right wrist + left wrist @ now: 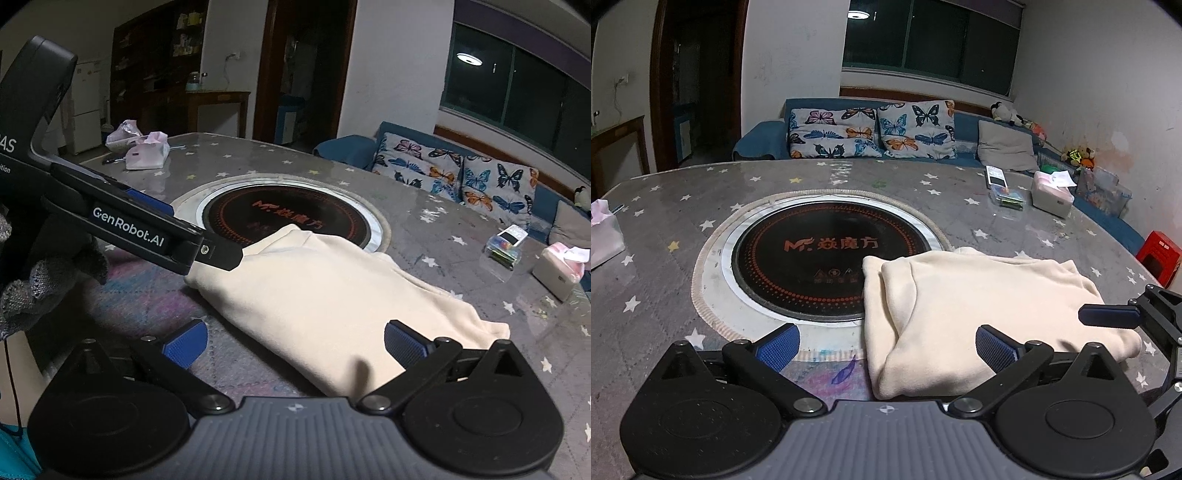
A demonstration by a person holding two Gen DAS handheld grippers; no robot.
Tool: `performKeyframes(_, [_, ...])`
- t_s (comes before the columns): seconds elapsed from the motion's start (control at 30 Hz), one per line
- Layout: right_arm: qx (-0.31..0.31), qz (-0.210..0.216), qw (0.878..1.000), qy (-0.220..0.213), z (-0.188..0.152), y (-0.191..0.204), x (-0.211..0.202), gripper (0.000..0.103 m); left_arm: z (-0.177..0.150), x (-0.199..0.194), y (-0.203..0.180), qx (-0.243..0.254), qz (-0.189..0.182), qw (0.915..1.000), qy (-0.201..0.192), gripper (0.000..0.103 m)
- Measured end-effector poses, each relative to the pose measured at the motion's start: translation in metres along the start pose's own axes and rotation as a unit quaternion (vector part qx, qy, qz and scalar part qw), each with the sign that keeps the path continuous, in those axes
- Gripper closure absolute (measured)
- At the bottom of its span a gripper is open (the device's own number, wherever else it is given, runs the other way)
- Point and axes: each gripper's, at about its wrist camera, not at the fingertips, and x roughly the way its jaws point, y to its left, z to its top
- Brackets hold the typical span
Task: Fold clothes
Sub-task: 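Open both grippers and position them at the edge of the folded sweatshirt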
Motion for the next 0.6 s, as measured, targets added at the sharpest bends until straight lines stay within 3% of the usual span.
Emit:
performKeyframes(0.2, [0.011,-0.01,1.0,-0.013,-0.0018,-0.003,-0.0033,0.0,-0.0006,-0.001,-0.0038,0.003,-0.004,1.0,-0.004,0.0])
performKeyframes(0.4, [0.021,0.016,0.999,-0.039,-0.0015,-0.0036,-0.008,0.0,0.0011,-0.0014,-0.0049,0.002,-0.001,1.0,-0.008,0.0])
performKeyframes(0.6, [0.006,0.026,0.999,-0.028,0.0035,0.0018,-0.0059,0.0,0.0023,0.001,-0.0055,0.005,0.001,1.0,-0.003,0.0])
